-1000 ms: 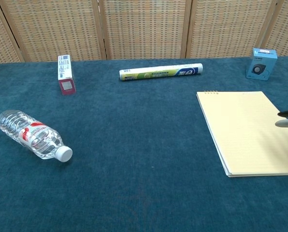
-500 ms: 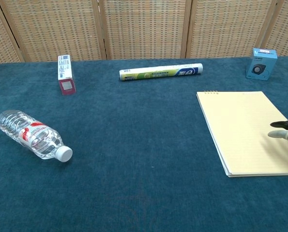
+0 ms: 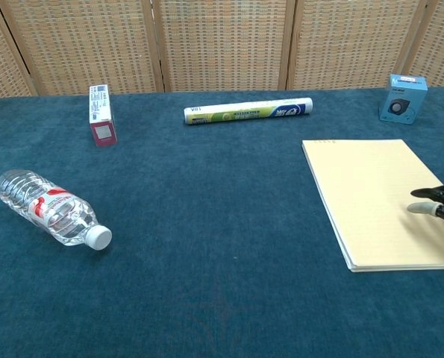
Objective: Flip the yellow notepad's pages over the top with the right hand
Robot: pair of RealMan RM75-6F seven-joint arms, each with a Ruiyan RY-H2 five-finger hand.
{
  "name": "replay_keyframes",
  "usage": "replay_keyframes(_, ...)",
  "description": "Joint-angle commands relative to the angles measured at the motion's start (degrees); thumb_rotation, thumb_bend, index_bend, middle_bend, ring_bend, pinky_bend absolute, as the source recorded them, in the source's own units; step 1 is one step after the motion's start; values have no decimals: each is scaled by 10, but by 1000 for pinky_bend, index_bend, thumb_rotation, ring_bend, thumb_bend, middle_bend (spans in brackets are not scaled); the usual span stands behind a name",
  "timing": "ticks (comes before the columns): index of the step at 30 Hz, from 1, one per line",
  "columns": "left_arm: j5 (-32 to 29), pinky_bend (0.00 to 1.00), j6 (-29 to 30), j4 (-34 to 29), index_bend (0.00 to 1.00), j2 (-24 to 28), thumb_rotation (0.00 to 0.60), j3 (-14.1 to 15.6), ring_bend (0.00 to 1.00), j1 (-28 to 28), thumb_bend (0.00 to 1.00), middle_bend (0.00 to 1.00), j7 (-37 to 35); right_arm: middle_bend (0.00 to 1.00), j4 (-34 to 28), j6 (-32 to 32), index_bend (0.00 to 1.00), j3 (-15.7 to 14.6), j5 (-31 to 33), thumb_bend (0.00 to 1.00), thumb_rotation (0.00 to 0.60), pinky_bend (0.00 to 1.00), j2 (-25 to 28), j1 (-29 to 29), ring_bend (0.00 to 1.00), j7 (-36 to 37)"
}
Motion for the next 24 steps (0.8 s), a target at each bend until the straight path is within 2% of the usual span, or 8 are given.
replay_keyframes(1, 2, 0, 0, 0, 0, 0, 600, 1, 0, 0, 0, 0, 1, 0, 6, 2, 0, 0, 0, 440, 600, 0, -6, 1, 0, -8)
replay_keyframes(12, 3, 0, 0, 1, 0, 1, 600, 2, 0, 0, 0, 0, -2, 0, 9, 8, 0, 3, 13, 440, 600, 0, -14, 4, 0, -9)
replay_keyframes(24, 3, 0, -2, 0, 0, 1, 600, 2, 0, 0, 0, 0, -2, 0, 1, 20, 0, -13, 5, 440, 600, 0, -9, 1, 0, -18)
